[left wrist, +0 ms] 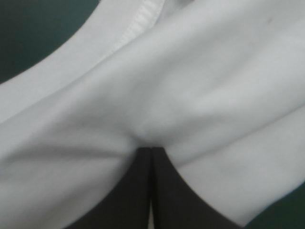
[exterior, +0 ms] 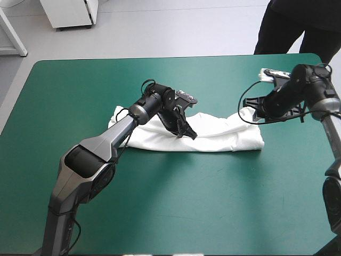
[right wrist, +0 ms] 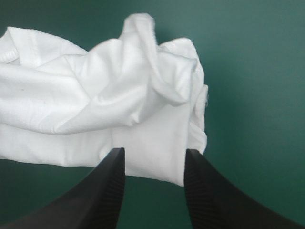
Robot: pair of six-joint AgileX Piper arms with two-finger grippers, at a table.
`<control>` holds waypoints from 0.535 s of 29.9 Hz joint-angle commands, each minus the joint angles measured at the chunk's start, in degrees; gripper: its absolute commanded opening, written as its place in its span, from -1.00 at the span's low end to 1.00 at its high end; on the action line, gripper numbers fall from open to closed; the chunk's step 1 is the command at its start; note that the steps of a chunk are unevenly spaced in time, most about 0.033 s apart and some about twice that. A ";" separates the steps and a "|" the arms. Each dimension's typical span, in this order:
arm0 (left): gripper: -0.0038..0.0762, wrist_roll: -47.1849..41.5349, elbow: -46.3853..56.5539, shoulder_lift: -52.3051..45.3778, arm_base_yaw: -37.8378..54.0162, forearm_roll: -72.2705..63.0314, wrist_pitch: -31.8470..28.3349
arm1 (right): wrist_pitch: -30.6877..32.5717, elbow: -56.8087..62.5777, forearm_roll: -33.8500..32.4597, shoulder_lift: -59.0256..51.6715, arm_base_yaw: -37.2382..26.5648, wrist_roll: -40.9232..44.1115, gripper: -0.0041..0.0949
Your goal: Fold the cloth
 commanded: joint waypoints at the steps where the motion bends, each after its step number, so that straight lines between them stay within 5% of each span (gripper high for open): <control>1: -0.96 -0.60 -0.63 -2.11 -0.46 -2.32 2.06 | -1.23 2.33 7.88 -3.44 -6.18 -5.26 0.05; 5: -0.96 -0.49 -0.63 -2.11 -0.46 -3.83 1.92 | -2.24 5.27 11.99 -2.68 -9.61 -9.08 0.24; 16: -0.96 -0.37 -0.63 -2.11 -0.46 -3.91 1.95 | -5.17 7.16 16.71 3.99 -9.50 -14.71 0.20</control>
